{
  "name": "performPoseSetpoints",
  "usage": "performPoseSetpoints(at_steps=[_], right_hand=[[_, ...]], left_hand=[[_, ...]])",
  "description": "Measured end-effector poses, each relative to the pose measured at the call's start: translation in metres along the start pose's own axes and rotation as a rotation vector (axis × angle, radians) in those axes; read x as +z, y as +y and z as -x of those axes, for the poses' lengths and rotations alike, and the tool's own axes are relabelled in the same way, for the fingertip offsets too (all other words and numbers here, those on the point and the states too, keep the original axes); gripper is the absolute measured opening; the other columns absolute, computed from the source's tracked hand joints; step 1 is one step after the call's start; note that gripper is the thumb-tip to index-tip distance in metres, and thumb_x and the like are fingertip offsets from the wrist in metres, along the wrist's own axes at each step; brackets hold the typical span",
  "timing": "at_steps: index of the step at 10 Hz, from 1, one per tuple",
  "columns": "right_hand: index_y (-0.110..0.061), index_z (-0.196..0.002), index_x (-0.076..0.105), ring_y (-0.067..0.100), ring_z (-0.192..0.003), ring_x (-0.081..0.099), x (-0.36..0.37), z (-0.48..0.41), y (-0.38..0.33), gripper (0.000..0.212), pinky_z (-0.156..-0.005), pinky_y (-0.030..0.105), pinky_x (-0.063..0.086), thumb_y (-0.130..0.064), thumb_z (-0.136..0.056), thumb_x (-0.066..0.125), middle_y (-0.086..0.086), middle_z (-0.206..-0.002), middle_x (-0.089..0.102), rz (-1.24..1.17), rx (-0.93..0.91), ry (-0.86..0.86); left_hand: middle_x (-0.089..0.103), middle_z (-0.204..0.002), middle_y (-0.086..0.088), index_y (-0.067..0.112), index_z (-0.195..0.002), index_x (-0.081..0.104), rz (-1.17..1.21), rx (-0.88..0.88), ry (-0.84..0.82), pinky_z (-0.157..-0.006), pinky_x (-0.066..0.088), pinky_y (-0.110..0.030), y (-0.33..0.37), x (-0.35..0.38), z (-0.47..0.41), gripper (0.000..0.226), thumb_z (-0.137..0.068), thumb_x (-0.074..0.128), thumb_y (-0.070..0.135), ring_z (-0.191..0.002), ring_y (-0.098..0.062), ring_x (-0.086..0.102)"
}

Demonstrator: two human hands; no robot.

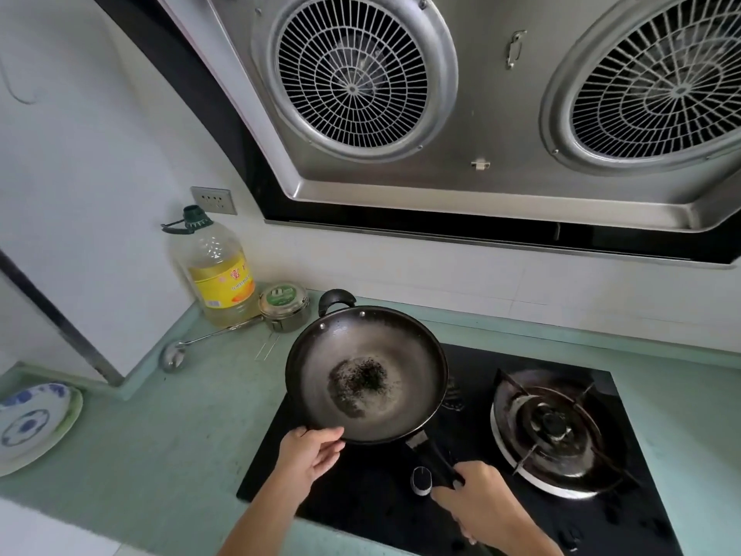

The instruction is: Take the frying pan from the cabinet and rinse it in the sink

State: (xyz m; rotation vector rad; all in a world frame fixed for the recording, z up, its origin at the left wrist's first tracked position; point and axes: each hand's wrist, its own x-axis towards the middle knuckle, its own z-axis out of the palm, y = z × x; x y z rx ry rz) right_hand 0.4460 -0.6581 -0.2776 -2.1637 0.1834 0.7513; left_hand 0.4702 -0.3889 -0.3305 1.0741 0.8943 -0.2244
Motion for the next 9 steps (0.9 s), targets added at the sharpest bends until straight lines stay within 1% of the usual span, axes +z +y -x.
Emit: performPoseSetpoints(at_steps=[1, 2, 3, 4, 5, 6, 7, 8, 9], right_hand=[[-0.004, -0.083, 0.063, 0.014, -0.037, 0.055, -0.004, -0.008, -0.006, 0.025, -0.041, 0.024, 0.045, -0.028, -0.082, 0.069, 0.004, -0.059, 0.063, 0.037, -0.013, -0.049], [-0.004, -0.088, 0.062, 0.014, -0.040, 0.057, -0.007, -0.012, -0.008, 0.024, -0.044, 0.026, 0.048, -0.027, -0.084, 0.068, 0.006, -0.062, 0.065, 0.031, -0.001, -0.098], [-0.010, -0.078, 0.057, 0.016, -0.040, 0.056, -0.006, -0.012, -0.007, 0.021, -0.044, 0.027, 0.046, -0.027, -0.084, 0.068, 0.006, -0.061, 0.063, 0.038, -0.002, -0.078], [-0.014, -0.073, 0.053, 0.019, -0.043, 0.056, -0.002, -0.013, -0.006, 0.023, -0.046, 0.027, 0.045, -0.028, -0.086, 0.066, 0.005, -0.058, 0.060, 0.094, 0.002, -0.011], [-0.016, -0.076, 0.053, 0.019, -0.054, 0.063, 0.006, -0.008, -0.005, 0.024, -0.052, 0.027, 0.044, -0.035, -0.086, 0.063, -0.003, -0.060, 0.060, 0.258, -0.020, 0.129], [-0.020, -0.098, 0.058, 0.015, -0.070, 0.063, 0.015, -0.001, -0.008, 0.027, -0.063, 0.030, 0.049, -0.041, -0.084, 0.066, -0.006, -0.079, 0.065, 0.365, -0.021, 0.320], [-0.022, -0.114, 0.060, 0.013, -0.094, 0.065, 0.032, 0.010, -0.015, 0.033, -0.078, 0.029, 0.052, -0.037, -0.085, 0.069, -0.004, -0.103, 0.064, 0.378, -0.009, 0.465], [-0.013, -0.133, 0.054, 0.018, -0.119, 0.059, 0.063, 0.029, -0.020, 0.050, -0.099, 0.034, 0.047, -0.029, -0.088, 0.068, 0.002, -0.131, 0.056, 0.409, 0.049, 0.661], [-0.009, -0.136, 0.053, 0.024, -0.134, 0.048, 0.102, 0.046, -0.026, 0.052, -0.112, 0.037, 0.037, -0.022, -0.088, 0.065, 0.006, -0.145, 0.050, 0.427, 0.073, 0.822]], left_hand=[[0.073, -0.105, -0.023, -0.004, -0.118, 0.060, 0.004, -0.016, -0.004, -0.077, 0.058, -0.037, 0.000, -0.001, -0.007, 0.045, -0.076, 0.076, -0.005, -0.098, -0.033, 0.071], [0.072, -0.108, -0.023, -0.004, -0.126, 0.056, -0.008, -0.042, -0.039, -0.078, 0.058, -0.038, 0.001, -0.005, -0.012, 0.054, -0.076, 0.077, -0.005, -0.101, -0.033, 0.070], [0.071, -0.110, -0.023, -0.003, -0.135, 0.049, -0.083, -0.054, -0.096, -0.080, 0.059, -0.039, 0.005, -0.011, -0.018, 0.070, -0.073, 0.080, -0.003, -0.100, -0.033, 0.071], [0.072, -0.110, -0.022, -0.005, -0.140, 0.041, -0.158, -0.058, -0.158, -0.082, 0.060, -0.039, 0.014, -0.013, -0.020, 0.082, -0.070, 0.084, 0.000, -0.099, -0.031, 0.072], [0.072, -0.109, -0.021, -0.006, -0.140, 0.040, -0.231, -0.064, -0.211, -0.076, 0.061, -0.037, 0.019, -0.017, -0.020, 0.087, -0.068, 0.087, 0.006, -0.096, -0.029, 0.074], [0.073, -0.106, -0.022, -0.010, -0.134, 0.045, -0.329, -0.055, -0.262, -0.072, 0.061, -0.035, 0.023, -0.025, -0.027, 0.088, -0.064, 0.091, 0.016, -0.093, -0.028, 0.075], [0.073, -0.107, -0.019, -0.006, -0.133, 0.048, -0.467, -0.048, -0.394, -0.078, 0.061, -0.039, 0.036, -0.040, -0.031, 0.096, -0.056, 0.095, 0.028, -0.093, -0.027, 0.075], [0.072, -0.109, -0.017, 0.002, -0.132, 0.050, -0.651, -0.057, -0.518, -0.086, 0.060, -0.042, 0.051, -0.058, -0.026, 0.090, -0.059, 0.093, 0.031, -0.095, -0.027, 0.074], [0.072, -0.111, -0.013, 0.009, -0.140, 0.042, -0.843, -0.031, -0.583, -0.087, 0.059, -0.041, 0.058, -0.075, -0.026, 0.081, -0.073, 0.086, 0.025, -0.095, -0.025, 0.074]])
